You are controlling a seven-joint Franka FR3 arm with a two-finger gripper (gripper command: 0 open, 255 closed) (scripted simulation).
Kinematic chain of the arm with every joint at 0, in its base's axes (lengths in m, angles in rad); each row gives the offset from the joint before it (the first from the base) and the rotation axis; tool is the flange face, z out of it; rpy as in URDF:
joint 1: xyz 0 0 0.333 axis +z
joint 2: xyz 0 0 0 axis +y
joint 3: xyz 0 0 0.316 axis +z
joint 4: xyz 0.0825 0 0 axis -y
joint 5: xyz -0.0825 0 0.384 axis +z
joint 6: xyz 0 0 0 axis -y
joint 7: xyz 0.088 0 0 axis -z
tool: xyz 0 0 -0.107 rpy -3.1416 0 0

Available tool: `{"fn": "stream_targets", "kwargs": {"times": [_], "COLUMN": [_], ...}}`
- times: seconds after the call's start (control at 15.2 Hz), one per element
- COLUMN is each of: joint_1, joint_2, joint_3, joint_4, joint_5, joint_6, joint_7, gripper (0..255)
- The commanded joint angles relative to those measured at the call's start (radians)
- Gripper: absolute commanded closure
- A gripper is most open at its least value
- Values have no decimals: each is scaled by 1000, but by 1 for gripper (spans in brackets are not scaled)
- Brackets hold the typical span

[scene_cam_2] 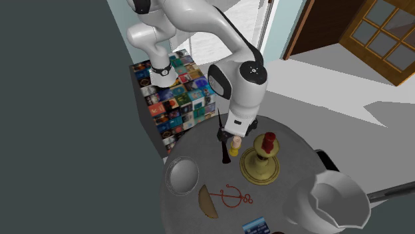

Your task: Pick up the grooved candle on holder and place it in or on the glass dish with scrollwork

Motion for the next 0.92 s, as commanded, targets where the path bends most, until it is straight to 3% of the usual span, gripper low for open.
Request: {"fn": "stream_targets", "kwargs": {"times": [0.0,0.66,0.73,0.86], "joint_1": [1,1,1,1], "joint_2": [8,17,17,17], "joint_3": [-1,-1,-1,-1], "joint_4": [-15,-24,-24,-24], "joint_5": [-2,-3,-3,-3], "joint_6": [24,41,41,41], "joint_7": [2,3,3,3], "gripper": [0,0,255,255]}}
